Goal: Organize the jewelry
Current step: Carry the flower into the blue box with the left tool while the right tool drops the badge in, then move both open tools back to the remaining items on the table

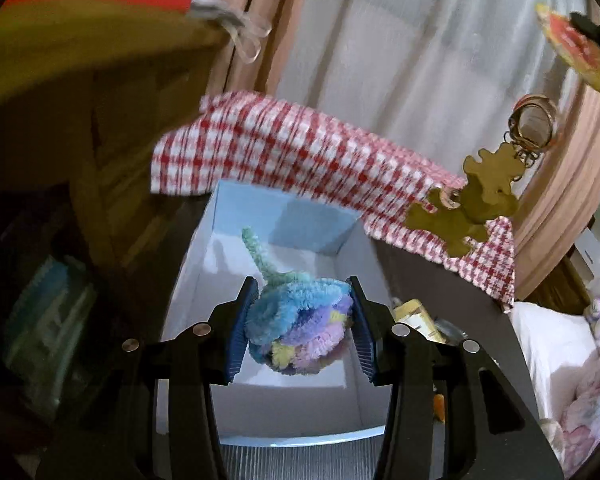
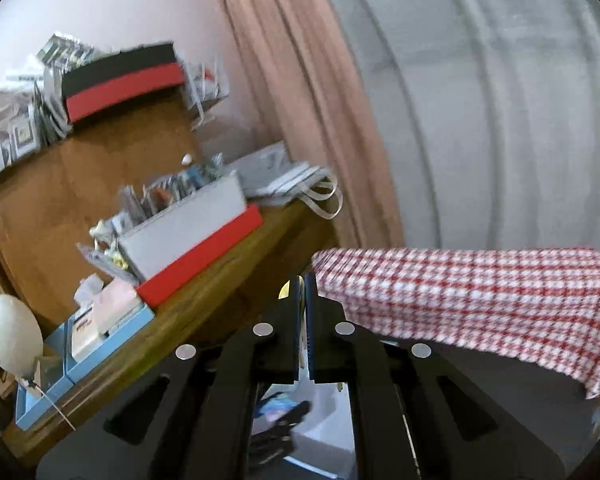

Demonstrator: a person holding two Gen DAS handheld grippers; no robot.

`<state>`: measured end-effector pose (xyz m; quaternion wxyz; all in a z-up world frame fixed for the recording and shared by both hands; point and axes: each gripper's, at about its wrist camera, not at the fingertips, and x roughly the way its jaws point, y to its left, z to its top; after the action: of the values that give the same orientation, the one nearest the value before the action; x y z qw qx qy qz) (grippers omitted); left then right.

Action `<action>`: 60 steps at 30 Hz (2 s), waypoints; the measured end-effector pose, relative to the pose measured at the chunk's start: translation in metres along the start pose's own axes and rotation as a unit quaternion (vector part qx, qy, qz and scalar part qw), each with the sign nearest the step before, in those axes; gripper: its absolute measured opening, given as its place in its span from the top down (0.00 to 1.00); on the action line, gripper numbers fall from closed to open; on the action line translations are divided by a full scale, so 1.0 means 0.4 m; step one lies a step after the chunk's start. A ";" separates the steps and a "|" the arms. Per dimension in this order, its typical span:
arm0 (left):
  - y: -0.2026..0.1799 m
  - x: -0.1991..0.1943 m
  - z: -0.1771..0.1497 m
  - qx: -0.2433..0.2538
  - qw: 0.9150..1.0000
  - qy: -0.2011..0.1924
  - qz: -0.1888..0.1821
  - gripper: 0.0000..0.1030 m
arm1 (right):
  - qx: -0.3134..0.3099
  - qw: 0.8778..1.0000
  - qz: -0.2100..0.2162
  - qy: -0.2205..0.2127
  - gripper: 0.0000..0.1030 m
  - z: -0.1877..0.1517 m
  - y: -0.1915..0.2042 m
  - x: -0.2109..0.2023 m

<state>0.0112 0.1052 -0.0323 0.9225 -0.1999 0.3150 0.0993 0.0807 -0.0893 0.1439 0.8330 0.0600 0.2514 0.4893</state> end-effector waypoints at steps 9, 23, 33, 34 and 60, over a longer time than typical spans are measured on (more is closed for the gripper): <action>0.053 0.045 -0.015 -0.029 0.998 0.035 0.050 0.56 | 0.001 0.995 0.007 0.098 0.96 -0.110 -0.005 0.139; 0.039 0.056 -0.019 -0.011 0.997 0.037 0.064 0.56 | 0.134 0.966 -0.041 0.218 0.96 -0.248 -0.199 0.407; 0.040 0.064 -0.016 -0.005 0.997 0.035 0.065 0.56 | 0.081 0.980 -0.075 0.167 0.57 -0.228 -0.183 0.378; 0.040 0.064 -0.016 -0.006 0.997 0.035 0.065 0.56 | 0.074 0.983 -0.071 0.153 0.52 -0.219 -0.179 0.358; -0.096 -0.022 0.017 0.039 0.997 -0.047 0.048 0.04 | 0.146 0.967 -0.208 0.026 0.07 -0.409 -0.524 -0.274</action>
<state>0.0199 0.0732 -0.0102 0.9375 -0.1440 0.2839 0.1403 0.1237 -0.3135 -0.0308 0.8918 0.1150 0.3485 0.2647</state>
